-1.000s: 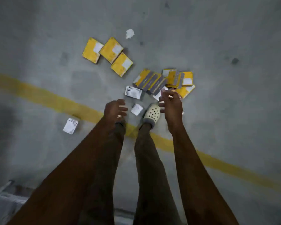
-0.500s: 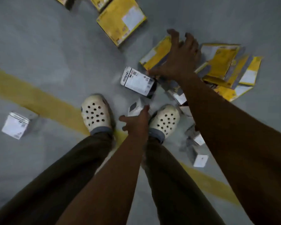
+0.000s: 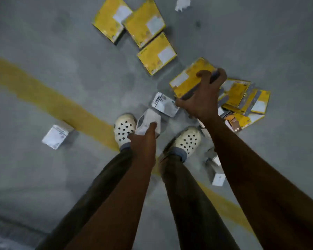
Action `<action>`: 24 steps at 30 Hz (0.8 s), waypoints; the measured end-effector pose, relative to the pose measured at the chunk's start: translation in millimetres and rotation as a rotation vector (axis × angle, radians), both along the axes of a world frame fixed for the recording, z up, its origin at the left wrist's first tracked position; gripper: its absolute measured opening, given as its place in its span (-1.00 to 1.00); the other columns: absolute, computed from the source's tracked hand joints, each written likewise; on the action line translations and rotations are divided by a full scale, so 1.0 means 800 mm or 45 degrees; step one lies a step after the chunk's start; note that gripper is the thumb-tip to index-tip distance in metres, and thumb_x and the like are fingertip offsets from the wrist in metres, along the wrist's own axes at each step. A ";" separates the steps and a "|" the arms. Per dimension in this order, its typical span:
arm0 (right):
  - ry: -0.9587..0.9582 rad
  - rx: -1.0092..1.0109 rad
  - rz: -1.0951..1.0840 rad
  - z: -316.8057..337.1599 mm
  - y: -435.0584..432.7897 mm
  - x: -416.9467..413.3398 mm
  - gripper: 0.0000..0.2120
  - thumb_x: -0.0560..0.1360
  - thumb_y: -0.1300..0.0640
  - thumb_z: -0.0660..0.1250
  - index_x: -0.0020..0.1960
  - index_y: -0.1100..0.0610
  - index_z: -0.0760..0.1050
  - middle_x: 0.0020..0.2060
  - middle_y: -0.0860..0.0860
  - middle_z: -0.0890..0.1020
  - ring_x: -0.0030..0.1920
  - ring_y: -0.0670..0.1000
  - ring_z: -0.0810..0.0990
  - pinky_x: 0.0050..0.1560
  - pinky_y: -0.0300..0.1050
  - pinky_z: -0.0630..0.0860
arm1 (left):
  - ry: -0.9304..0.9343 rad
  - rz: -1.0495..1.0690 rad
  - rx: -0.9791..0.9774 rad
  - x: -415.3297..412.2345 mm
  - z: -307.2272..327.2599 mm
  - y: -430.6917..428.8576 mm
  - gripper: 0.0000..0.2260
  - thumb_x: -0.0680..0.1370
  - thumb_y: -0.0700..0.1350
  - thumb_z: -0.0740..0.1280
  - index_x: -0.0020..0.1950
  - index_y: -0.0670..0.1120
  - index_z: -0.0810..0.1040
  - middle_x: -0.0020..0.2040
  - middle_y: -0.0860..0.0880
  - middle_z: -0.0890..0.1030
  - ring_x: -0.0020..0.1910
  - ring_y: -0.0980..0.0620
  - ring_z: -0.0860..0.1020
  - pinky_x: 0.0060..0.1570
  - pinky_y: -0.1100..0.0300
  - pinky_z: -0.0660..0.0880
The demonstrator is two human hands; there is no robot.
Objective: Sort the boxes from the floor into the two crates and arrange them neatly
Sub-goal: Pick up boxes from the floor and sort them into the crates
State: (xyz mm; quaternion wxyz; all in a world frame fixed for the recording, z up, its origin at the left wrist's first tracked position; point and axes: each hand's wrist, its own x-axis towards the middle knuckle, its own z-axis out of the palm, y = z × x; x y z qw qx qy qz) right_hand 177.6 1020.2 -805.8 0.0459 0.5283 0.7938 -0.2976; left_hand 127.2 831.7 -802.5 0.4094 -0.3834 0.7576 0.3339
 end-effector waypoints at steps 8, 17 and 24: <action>0.469 -0.449 -0.460 0.329 -0.094 -0.051 -0.10 0.00 -0.06 0.77 0.29 -0.10 0.51 0.43 0.13 0.27 0.40 0.18 0.48 0.29 0.18 0.56 | 0.117 0.300 0.365 -0.142 0.328 -0.026 -0.49 0.43 -0.07 0.57 0.25 -0.19 0.44 -0.09 -0.13 0.59 -0.33 0.00 0.62 -0.45 0.20 0.56; 0.916 -0.831 0.082 0.647 -0.201 -0.126 -0.35 0.15 0.20 0.70 0.20 0.03 0.59 0.44 0.05 0.15 0.29 0.10 0.55 0.15 0.07 0.64 | 0.182 0.817 1.067 -0.199 0.663 -0.175 -0.57 0.52 0.06 0.40 0.34 -0.08 0.57 0.15 -0.14 0.63 0.11 -0.17 0.62 0.28 -0.18 0.47; 0.828 -1.092 0.766 0.785 -0.245 -0.127 -0.37 0.20 0.31 0.71 0.21 0.07 0.60 0.41 -0.11 0.11 0.30 -0.14 0.51 0.23 -0.07 0.61 | 0.663 1.054 1.194 -0.130 0.802 -0.271 -0.46 0.53 0.05 0.36 0.47 -0.11 0.47 0.26 -0.14 0.62 0.17 -0.18 0.61 0.17 -0.13 0.50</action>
